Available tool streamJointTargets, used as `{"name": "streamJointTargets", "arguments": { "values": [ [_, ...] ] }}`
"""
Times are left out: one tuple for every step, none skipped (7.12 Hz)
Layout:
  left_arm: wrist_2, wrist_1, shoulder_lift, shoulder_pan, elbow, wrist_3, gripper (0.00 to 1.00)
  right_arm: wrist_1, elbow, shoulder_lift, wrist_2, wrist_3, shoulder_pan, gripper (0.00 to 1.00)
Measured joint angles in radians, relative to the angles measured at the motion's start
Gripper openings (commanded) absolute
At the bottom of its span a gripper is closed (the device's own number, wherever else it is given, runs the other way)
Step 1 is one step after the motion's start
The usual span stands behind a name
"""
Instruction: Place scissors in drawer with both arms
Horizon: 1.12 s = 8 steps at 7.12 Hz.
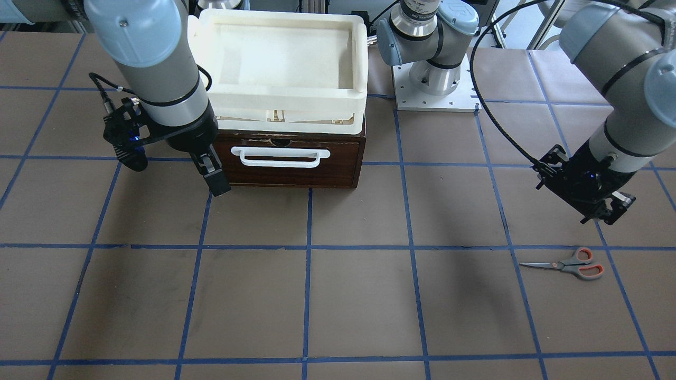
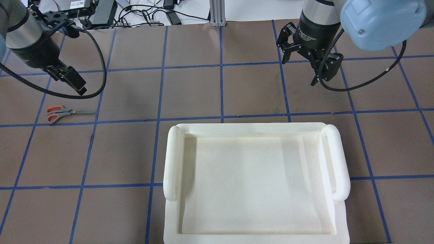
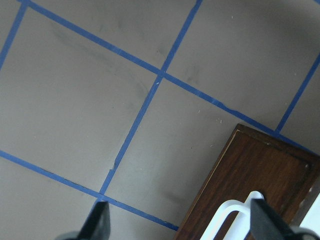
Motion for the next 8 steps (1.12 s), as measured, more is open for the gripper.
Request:
{"name": "streamJointTargets", "arguments": {
  "values": [
    [0.006, 0.077, -0.061, 0.03, 0.0, 0.197, 0.94, -0.001, -0.001, 0.033, -0.005, 0.115, 0.036, 1.0],
    [-0.001, 0.151, -0.12, 0.054, 0.004, 0.383, 0.94, 0.001, -0.002, 0.063, -0.005, 0.218, 0.066, 1.0],
    [-0.04, 0.202, -0.179, 0.081, 0.013, 0.545, 0.93, 0.002, -0.002, 0.09, 0.0, 0.3, 0.089, 1.0],
    [-0.098, 0.229, -0.232, 0.108, 0.03, 0.679, 0.92, 0.006, -0.002, 0.113, 0.005, 0.362, 0.104, 1.0],
    [-0.135, 0.245, -0.279, 0.127, 0.054, 0.788, 0.92, 0.009, -0.002, 0.13, 0.014, 0.41, 0.113, 1.0],
    [-0.147, 0.252, -0.317, 0.138, 0.073, 0.882, 0.92, 0.011, -0.002, 0.145, 0.032, 0.452, 0.117, 1.0],
    [-0.149, 0.255, -0.34, 0.148, 0.082, 0.939, 0.92, 0.012, -0.002, 0.156, 0.056, 0.486, 0.119, 1.0],
    [-0.149, 0.257, -0.352, 0.16, 0.085, 0.967, 0.95, 0.019, -0.002, 0.166, 0.08, 0.516, 0.12, 1.0]
  ]
}}
